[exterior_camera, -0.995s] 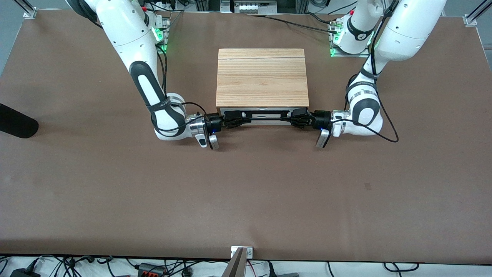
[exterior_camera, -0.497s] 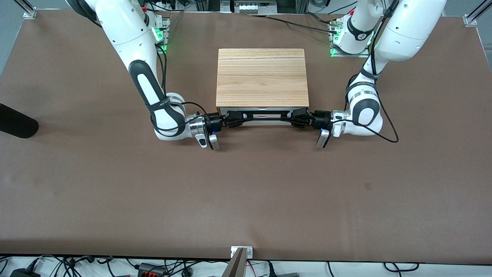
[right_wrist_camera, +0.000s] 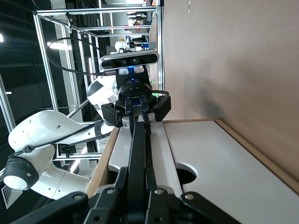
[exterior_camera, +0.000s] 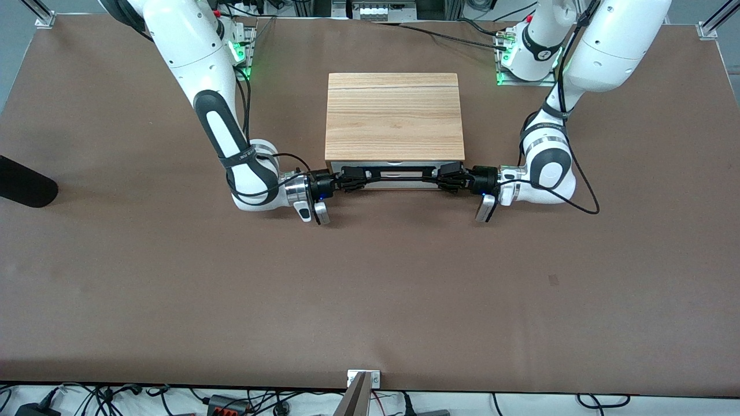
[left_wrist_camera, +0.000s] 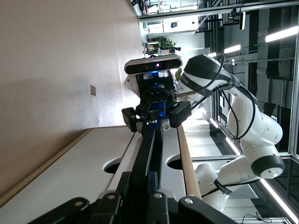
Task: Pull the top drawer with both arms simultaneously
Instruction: 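Pull the black handle outward with both grippers, sliding the drawer open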
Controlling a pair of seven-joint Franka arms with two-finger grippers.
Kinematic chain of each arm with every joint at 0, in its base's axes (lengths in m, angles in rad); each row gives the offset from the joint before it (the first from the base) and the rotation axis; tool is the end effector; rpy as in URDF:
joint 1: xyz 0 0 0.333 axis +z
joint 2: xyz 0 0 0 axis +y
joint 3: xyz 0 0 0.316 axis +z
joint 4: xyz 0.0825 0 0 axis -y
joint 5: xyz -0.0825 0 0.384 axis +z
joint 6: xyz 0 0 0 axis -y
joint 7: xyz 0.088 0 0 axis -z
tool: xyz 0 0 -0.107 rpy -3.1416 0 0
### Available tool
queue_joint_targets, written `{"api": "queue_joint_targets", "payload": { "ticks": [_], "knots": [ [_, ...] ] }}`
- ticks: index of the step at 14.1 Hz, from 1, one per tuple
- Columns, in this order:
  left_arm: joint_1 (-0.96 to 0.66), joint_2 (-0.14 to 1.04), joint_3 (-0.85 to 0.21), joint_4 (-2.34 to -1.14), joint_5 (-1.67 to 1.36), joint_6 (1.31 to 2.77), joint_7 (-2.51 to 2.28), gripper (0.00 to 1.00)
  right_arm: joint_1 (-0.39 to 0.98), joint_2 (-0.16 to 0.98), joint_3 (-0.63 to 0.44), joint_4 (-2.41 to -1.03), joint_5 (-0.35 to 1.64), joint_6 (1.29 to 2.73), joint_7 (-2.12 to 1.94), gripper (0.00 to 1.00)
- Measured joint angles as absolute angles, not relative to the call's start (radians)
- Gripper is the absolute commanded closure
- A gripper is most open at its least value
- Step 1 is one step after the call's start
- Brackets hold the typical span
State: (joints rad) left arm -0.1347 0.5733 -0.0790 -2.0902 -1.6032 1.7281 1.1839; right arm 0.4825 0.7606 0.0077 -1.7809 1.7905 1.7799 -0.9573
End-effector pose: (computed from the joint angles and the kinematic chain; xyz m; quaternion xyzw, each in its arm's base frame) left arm 0.5105 -0.2052 0.1649 0.7321 -0.0705 -0.0027 0.6775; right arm 0.5246 0.3751 0.1564 -0.7208 -0.0577 0.0761 0.6865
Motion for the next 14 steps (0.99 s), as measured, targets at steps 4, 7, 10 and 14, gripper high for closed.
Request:
{"api": "queue_joint_targets", "payload": {
  "ticks": [4,7,10,14],
  "knots": [
    [-0.132,0.596,-0.079,-2.056,-1.603,1.724,1.184,0.97,0.481,0.766,0.004,-1.764,1.791,1.791,-0.958,0.97],
    [-0.128,0.627,-0.076,-2.009,-1.603,1.71,1.181,0.97,0.477,0.776,0.001,-1.735,1.791,1.803,-0.957,0.97],
    [-0.127,0.678,-0.073,-1.932,-1.603,1.698,1.161,0.97,0.464,0.81,-0.001,-1.681,1.791,1.806,-0.953,0.97],
    [-0.122,0.718,-0.071,-1.87,-1.603,1.687,1.14,0.97,0.453,0.846,-0.001,-1.624,1.791,1.804,-0.951,0.97]
  ]
}}
